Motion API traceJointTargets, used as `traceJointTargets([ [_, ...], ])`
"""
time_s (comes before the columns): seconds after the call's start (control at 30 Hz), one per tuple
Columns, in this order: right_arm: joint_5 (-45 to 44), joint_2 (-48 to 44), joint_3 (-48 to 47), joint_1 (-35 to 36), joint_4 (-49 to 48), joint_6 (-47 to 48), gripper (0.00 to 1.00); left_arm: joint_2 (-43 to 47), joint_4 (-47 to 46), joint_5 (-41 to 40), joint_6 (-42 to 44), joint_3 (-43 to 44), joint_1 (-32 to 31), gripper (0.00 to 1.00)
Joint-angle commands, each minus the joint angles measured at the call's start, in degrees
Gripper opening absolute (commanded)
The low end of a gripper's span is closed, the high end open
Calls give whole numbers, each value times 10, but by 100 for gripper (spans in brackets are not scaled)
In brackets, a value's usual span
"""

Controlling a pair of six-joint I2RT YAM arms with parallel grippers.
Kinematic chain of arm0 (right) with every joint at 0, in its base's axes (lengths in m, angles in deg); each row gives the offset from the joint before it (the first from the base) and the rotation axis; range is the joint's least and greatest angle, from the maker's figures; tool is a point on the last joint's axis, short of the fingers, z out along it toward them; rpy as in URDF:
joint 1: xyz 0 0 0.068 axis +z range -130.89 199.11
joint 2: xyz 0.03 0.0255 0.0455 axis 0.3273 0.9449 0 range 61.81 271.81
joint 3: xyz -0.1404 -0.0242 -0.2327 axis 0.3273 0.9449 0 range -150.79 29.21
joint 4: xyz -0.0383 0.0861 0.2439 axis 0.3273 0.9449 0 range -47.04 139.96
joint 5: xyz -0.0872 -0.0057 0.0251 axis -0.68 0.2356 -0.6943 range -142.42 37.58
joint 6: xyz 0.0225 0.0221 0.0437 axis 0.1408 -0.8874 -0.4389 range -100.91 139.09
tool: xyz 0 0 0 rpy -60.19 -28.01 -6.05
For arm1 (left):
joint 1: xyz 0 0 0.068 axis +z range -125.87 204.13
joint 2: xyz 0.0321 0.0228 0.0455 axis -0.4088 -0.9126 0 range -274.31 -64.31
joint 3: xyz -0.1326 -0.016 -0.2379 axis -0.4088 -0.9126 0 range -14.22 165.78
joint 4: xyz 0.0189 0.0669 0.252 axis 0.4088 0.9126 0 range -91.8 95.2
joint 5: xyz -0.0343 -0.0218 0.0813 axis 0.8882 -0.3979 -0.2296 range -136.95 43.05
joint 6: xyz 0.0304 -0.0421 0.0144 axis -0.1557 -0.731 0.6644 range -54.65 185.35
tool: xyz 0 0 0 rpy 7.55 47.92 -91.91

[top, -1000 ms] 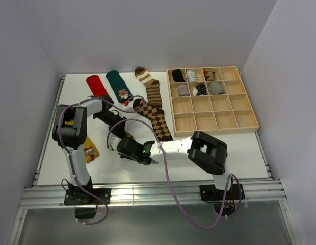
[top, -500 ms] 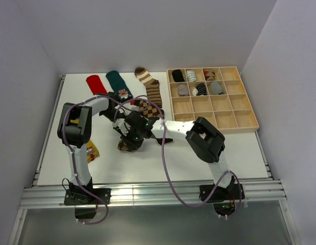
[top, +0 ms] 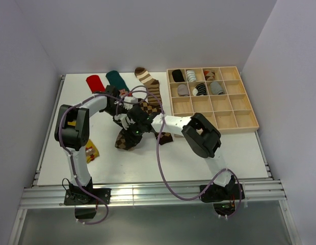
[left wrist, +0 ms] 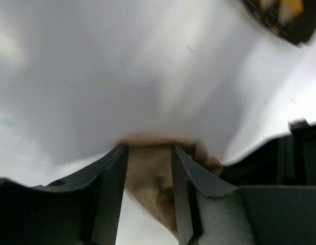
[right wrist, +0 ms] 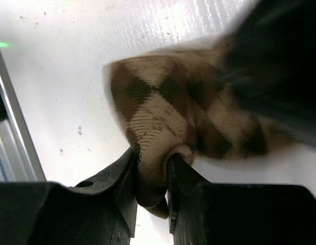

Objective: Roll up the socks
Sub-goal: Roll the sock at the center of the board.

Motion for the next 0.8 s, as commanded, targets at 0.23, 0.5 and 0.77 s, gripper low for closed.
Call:
traceJointTargets([
  [0.23,-26,84,20,-9,84,-35,2,80,-143,-48,-23,-7,65,50],
  [0.5,-33,96,-25,-8,124,-32,2,211,-201,-50,13,-97,118,49],
  [0.77,-45,140,-122,-8,218,-19,4,379,-230,-75,133,-230,127,51],
])
